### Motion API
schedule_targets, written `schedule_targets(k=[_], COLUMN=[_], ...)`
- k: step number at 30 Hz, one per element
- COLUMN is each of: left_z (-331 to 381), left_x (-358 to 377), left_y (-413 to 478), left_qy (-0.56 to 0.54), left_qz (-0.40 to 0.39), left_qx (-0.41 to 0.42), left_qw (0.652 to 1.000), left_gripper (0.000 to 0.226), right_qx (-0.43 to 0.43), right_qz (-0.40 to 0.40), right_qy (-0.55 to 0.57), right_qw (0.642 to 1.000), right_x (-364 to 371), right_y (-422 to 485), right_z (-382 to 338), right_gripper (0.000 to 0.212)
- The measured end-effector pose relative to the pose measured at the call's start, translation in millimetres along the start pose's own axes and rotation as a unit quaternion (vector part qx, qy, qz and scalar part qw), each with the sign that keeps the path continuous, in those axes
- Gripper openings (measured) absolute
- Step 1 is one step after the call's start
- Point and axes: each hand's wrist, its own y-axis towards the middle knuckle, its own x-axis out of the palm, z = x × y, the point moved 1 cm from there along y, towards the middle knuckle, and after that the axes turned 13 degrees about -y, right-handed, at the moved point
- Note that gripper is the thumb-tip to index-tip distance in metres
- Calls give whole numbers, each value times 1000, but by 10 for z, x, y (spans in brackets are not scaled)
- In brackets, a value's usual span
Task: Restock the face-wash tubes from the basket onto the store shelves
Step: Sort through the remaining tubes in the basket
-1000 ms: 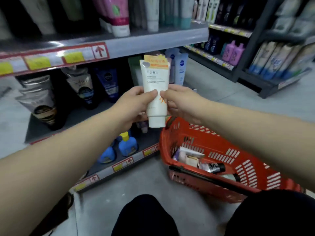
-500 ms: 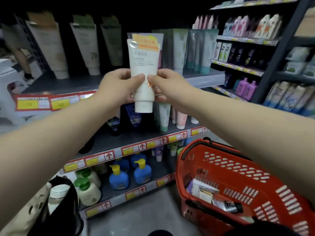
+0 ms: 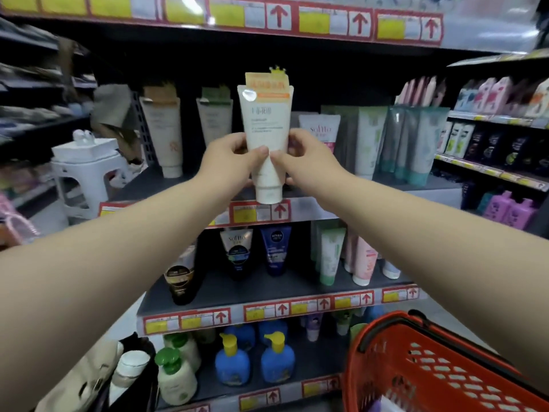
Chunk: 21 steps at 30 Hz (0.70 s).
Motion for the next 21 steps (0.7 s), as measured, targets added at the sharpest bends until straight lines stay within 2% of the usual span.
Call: schedule_targets(k=[4,10,16,21], left_z=[-34,-144,-258,-316], left_x=[-108,-499,-1104,-1414], left_y=[156,431,647,696], left_qy=[24,73,98,113], left_qz=[25,62,168,196], left_qx=[15,16,37,26], left_qw=[999,995,980,974], left_gripper=[27,31,36,33], right_qx=[-37,-47,-43,-34], right_qz=[18,29,-6,-43], right_qy=[5,12,44,25], right_qw=[999,998,998,998], right_x=[135,594,1207,1574], right_y=[166,542,905,1033], right_z=[-24,-46,-273,-357], right_gripper=[35,44,43,47])
